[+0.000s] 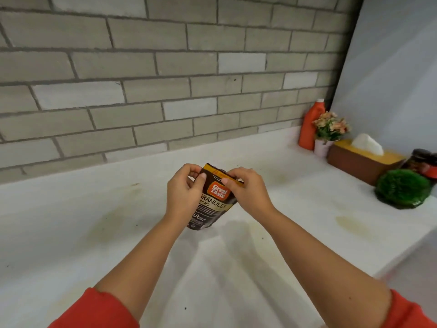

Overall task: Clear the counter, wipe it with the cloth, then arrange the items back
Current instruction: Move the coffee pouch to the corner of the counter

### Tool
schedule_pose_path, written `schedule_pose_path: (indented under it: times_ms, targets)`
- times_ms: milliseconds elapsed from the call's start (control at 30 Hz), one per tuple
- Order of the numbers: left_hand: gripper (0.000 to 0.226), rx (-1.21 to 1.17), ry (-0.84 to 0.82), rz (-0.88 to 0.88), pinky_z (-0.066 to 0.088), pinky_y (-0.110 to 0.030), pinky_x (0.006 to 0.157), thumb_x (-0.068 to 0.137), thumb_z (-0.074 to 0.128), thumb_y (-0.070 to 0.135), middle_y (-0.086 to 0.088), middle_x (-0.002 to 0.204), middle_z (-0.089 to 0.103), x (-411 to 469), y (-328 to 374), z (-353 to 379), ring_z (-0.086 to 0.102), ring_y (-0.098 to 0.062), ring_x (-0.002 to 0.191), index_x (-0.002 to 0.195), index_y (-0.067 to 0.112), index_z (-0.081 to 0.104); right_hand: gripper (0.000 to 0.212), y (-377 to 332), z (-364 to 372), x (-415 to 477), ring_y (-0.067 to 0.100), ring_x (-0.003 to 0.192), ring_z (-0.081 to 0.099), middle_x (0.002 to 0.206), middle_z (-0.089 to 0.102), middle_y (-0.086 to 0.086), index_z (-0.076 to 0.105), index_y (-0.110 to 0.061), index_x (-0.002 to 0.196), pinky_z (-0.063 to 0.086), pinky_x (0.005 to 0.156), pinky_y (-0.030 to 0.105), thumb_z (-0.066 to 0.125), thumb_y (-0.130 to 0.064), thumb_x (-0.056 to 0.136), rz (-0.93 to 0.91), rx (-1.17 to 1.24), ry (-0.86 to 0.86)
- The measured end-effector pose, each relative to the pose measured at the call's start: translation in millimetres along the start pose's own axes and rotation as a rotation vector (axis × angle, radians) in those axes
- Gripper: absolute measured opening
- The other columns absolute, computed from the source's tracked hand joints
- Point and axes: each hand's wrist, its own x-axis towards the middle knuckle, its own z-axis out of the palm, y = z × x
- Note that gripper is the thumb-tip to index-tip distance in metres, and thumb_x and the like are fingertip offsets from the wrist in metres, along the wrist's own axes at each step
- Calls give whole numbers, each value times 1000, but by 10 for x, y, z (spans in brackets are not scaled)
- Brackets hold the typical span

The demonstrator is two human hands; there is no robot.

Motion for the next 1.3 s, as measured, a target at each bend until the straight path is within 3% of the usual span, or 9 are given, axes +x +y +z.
schedule_pose_path:
  times_ms: [167,333,500,700,867,1033,1133,1300]
  targets:
    - [7,-6,-158,78,39,-20,65,86,64,26,18,81,58,-109,353,746,48,-5,74,84,31,61,16,430,-739,-73,14,82,59,85,62,-2,70,-6,96,47,66,16,62,-18,89,78,103,1]
    - [10,-164,-245,-39,52,-27,69,87,63,27,2,82,69,-205,684,1433,65,-17,80,78,27,65,18,842,-1411,-90,19,87,65,95,70,7,69,-8,98,55,78,31,61,-21,90,121,83,-68]
    - [14,-283,-268,-150,56,-36,72,89,60,26,-7,82,71,-256,906,2015,68,-25,79,79,18,66,20,1145,-1888,-41,19,82,62,88,66,5,68,-8,96,52,73,29,53,-22,95,132,63,-121]
    - [15,-328,-283,-230,56,-39,75,90,60,25,-10,86,71,-53,991,2446,69,-29,82,84,13,67,20,1425,-2164,266,26,90,66,96,71,11,69,-8,97,55,81,38,55,-22,93,167,33,-119]
    - [16,-361,-287,-280,56,-36,74,91,58,26,-10,88,71,271,945,2776,69,-27,82,85,13,65,21,1660,-2338,575,16,84,60,93,66,6,68,-5,103,50,69,22,55,-19,93,212,35,-73]
    - [17,-407,-308,-332,55,-33,70,93,55,25,-11,91,71,532,882,3111,68,-26,82,88,10,63,20,1988,-2492,855,15,90,59,92,64,0,68,-9,100,50,75,28,58,-24,92,278,-28,-40]
    - [18,-431,-326,-367,55,-29,66,93,55,24,-12,92,70,662,859,3294,68,-25,80,92,8,62,21,2122,-2562,992,14,89,56,91,61,-1,67,-9,101,46,69,25,57,-24,92,293,-53,-35]
    - [18,-484,-319,-466,56,-32,69,93,55,24,-13,94,70,881,786,3579,69,-25,80,96,7,61,25,2343,-2660,1264,17,98,55,99,61,0,66,-8,111,46,85,33,56,-23,93,286,-86,-77]
